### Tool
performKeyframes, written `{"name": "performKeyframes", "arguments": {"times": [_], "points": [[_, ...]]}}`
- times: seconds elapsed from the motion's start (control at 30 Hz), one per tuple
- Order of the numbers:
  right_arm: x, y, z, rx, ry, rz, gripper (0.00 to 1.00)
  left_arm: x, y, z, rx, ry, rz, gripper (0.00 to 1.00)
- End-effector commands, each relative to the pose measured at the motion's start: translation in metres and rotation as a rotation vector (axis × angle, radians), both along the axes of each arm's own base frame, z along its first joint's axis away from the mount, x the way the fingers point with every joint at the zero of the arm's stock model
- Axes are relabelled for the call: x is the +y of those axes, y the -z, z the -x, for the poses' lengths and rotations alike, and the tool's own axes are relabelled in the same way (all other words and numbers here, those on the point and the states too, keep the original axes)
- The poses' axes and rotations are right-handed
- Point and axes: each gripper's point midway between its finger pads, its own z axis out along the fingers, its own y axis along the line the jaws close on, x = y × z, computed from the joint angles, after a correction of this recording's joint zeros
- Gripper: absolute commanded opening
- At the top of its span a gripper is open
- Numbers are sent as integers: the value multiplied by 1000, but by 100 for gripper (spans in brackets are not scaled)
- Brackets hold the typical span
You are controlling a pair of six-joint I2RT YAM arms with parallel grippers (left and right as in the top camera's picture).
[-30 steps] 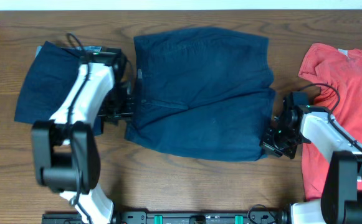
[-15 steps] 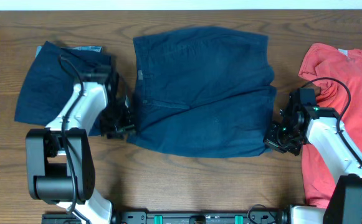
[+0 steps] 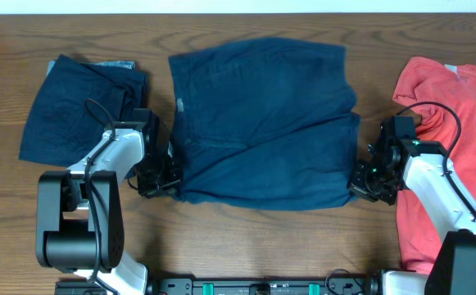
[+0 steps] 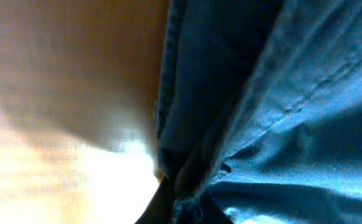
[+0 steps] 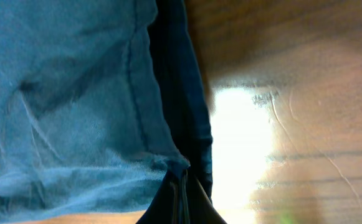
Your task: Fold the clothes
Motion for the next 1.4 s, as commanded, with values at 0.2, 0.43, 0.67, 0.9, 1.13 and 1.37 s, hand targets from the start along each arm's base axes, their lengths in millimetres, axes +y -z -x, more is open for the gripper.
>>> {"name": "performKeyframes", "arguments": {"times": [0.2,0.43,0.67,0.9,1.13,1.37], "points": [[-5,-86,-15,-170,-70,33,1,13,-57,10,57,18,-2,6],[-5,-159,1,-312,-67,44,1,13,-135,15,-163,32,-6,6],[-12,-208,16,-429,-10,92,1,12,-189,45,-387,22,-13,6],[-13,-233,13,-512,77,77,1,14,-215,67,-530,7,-29,6],[-13,-253,-51,-686,144,41,1,33,-220,25,-652,-13,-138,6],[8,-227,-129,-705,92,-28,1,57,-181,-24,-550,-16,-273,6]]}}
